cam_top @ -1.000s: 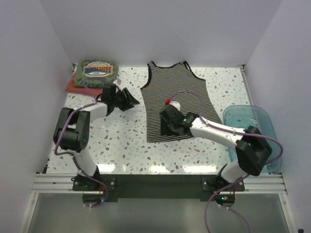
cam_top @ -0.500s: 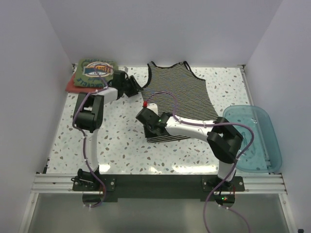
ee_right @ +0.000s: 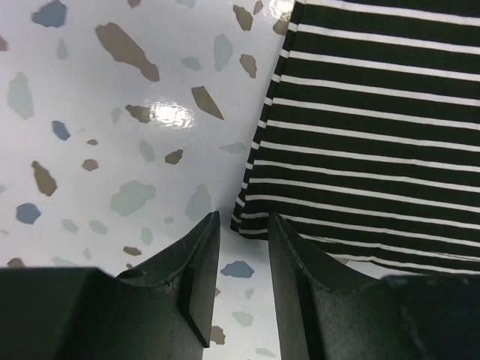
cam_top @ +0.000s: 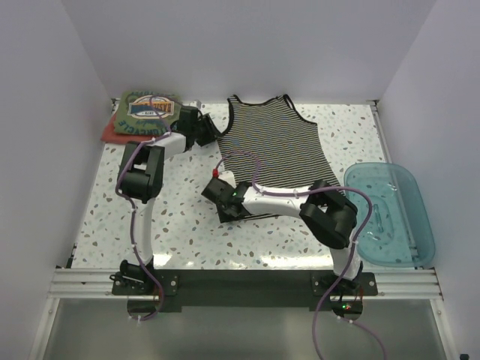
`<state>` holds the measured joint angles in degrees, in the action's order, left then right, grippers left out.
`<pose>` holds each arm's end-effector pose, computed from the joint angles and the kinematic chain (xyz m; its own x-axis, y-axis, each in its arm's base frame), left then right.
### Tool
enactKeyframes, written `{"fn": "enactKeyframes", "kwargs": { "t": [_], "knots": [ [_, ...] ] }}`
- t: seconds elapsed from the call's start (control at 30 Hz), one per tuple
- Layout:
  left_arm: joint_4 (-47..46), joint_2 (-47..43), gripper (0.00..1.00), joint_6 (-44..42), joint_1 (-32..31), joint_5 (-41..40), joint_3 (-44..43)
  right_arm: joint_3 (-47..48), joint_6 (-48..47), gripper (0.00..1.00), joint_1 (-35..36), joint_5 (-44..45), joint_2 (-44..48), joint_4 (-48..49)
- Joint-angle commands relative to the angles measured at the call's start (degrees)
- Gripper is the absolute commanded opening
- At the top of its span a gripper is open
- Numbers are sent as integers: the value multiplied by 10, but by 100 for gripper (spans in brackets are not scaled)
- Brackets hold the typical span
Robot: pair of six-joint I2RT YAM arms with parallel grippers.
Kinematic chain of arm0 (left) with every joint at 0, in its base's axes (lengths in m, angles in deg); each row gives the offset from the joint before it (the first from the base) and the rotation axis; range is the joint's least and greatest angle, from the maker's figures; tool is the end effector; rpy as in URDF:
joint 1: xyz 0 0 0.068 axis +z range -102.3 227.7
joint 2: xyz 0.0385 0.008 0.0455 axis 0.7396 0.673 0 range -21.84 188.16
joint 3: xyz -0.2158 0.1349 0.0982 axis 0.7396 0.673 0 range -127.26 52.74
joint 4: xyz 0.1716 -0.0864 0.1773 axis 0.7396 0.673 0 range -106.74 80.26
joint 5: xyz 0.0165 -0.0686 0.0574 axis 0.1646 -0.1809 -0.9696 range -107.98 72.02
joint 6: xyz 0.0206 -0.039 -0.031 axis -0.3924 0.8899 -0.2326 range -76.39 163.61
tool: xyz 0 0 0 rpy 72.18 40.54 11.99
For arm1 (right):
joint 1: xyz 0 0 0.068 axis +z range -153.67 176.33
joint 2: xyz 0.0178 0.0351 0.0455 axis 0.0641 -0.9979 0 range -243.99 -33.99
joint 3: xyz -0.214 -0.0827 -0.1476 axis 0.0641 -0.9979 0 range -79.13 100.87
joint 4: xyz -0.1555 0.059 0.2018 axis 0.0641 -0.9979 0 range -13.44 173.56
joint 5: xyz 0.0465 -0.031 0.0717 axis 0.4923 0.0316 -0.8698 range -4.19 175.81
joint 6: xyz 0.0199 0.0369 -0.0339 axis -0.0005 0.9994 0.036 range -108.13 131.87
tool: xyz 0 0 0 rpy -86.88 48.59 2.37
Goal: Fold and stack the tank tops
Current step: Flatten the tank top out, then fold the tank top
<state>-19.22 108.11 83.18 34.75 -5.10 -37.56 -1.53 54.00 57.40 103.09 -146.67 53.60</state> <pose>0.4884 -0.1206 0.1401 -0.7034 -0.4755 -0.5284 -0.0732 0.7879 -0.6114 0.2039 0.3471 0.1674 -0.8451 -0.2052 -0.4936 -0.2808 0.9561 0.0833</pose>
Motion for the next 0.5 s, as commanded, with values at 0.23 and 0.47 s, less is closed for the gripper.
{"fn": "enactKeyframes", "kwargs": {
  "t": [0.23, 0.47],
  "knots": [
    [19, 13, 47, -20, -1, -34, 11, -50, 5, 0, 3, 26, 64, -18],
    [12, 12, 38, -12, -6, -37, 31, -61, 6, 0, -6, 1, 97, -7]
  ]
}}
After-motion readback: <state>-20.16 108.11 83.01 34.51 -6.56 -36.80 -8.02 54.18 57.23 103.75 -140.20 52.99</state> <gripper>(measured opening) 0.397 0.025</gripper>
